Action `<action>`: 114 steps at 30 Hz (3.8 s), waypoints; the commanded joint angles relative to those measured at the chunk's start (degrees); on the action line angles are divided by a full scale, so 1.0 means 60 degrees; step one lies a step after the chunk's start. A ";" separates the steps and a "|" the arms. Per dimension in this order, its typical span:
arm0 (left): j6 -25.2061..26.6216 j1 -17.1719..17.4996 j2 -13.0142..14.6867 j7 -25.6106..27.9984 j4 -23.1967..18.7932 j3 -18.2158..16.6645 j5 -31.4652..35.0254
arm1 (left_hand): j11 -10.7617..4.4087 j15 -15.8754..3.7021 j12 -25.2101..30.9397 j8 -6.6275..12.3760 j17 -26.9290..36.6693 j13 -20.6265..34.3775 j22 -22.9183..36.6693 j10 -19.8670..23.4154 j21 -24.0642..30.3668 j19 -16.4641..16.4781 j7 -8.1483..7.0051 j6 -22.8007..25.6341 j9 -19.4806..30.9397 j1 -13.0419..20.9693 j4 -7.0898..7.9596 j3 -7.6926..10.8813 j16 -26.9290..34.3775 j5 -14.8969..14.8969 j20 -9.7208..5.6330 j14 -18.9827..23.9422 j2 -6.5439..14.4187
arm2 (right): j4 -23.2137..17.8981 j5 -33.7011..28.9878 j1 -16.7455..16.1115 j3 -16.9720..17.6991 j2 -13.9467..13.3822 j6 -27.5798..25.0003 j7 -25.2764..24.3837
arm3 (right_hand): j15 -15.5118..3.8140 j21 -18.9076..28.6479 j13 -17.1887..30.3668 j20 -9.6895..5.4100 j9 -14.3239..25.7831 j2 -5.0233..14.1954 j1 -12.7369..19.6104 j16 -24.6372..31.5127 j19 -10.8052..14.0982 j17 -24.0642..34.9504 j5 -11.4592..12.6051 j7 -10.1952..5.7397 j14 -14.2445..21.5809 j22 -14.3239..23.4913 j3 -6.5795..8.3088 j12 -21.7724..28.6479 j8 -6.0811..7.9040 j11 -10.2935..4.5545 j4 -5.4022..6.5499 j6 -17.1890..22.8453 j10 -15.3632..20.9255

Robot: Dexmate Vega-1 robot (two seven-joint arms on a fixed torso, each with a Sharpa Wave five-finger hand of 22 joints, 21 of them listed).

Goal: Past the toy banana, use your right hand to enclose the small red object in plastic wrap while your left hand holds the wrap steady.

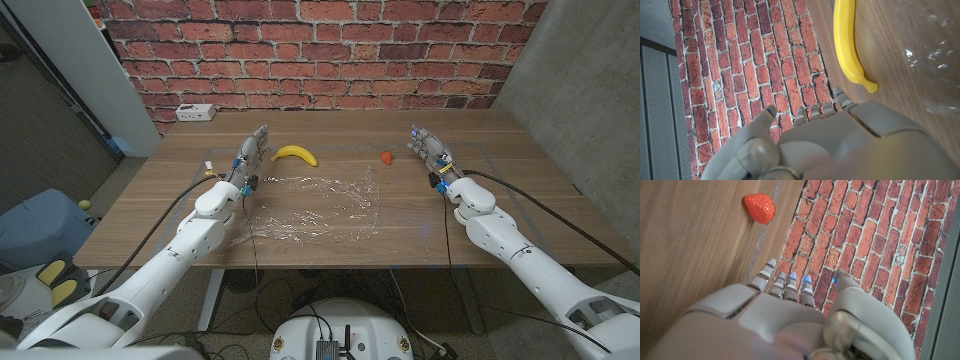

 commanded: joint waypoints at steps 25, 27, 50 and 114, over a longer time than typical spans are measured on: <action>-0.0050 0.0094 0.0058 0.0037 -0.0097 0.0033 0.0099 | 0.0159 0.0235 0.0068 0.0086 0.0024 0.0062 0.0029 0.0082 -0.0026 -0.0556 -0.0083 0.0307 0.0040 0.0084 -0.0138 0.0010 0.0074 -0.0059 0.0334 0.0152 -0.0082 | -0.2538 -0.3955 0.1102 -0.1759 -0.1489 -0.4690 -0.1794 | -0.0250 0.0101 0.0035 0.0081 0.0049 0.0086 0.0369 0.0187 0.0326 0.0101 0.0134 -0.0135 0.0429 0.0067 0.0405 0.0129 0.0186 -0.0264 -0.0038 0.0785 0.0644; -0.0062 0.0117 0.0070 0.0043 -0.0112 0.0021 0.0095 | 0.0192 0.0242 0.0063 0.0082 0.0023 0.0064 0.0030 0.0075 -0.0032 -0.0552 -0.0083 0.0310 0.0041 0.0084 -0.0147 0.0005 0.0072 -0.0065 0.0352 0.0156 -0.0093 | -0.2646 -0.4202 0.1238 -0.1920 -0.1518 -0.5028 -0.1766 | -0.0280 0.0102 0.0035 0.0080 0.0049 0.0084 0.0384 0.0189 0.0336 0.0103 0.0136 -0.0143 0.0440 0.0067 0.0419 0.0126 0.0186 -0.0283 -0.0042 0.0807 0.0658; -0.0155 0.0203 0.0088 -0.0020 -0.0080 -0.0038 0.0021 | 0.0216 0.0266 0.0058 0.0056 0.0023 0.0073 0.0035 0.0120 -0.0088 -0.0506 -0.0094 0.0347 0.0051 0.0092 -0.0242 -0.0029 0.0052 -0.0114 0.0504 0.0181 -0.0178 | -0.3066 -0.6849 0.2635 -0.3836 -0.1366 -0.8140 -0.1055 | -0.0725 0.0188 0.0037 0.0013 0.0061 0.0057 0.0882 0.0249 0.0741 0.0073 0.0137 -0.0279 0.0811 0.0065 0.0745 0.0125 0.0218 -0.0616 -0.0322 0.1351 0.1053; 0.0170 0.0310 0.0267 0.0167 -0.0264 -0.0139 -0.0053 | 0.0206 0.0214 -0.0006 0.0011 0.0034 0.0082 0.0047 0.0014 -0.0238 -0.0478 -0.0124 0.0311 0.0059 0.0062 -0.0347 -0.0065 0.0012 -0.0174 0.0573 0.0120 -0.0201 | -0.0968 -0.9934 0.3387 -0.5490 0.0118 -0.8983 -0.2105 | -0.2892 0.3485 0.0302 -0.1955 0.0267 -0.0248 0.8860 0.4835 0.4701 0.3734 0.0037 -0.0942 0.7940 0.1353 0.0171 0.0634 0.0769 -0.1718 -0.0993 0.7202 0.5980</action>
